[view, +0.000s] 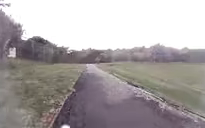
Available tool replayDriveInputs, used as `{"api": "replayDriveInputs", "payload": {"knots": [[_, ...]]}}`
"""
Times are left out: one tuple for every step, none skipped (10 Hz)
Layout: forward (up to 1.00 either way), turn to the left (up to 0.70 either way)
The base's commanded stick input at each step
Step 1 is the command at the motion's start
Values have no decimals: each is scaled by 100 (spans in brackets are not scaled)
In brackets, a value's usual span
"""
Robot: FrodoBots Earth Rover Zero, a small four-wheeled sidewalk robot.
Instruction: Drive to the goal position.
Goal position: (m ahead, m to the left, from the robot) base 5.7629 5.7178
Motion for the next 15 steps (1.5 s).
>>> {"api": "replayDriveInputs", "payload": {"knots": [[70,0],[70,0],[70,0],[70,0],[70,0],[70,0],[70,0],[70,0],[70,0],[70,0],[70,0],[70,0],[70,0],[70,0],[70,0]]}}
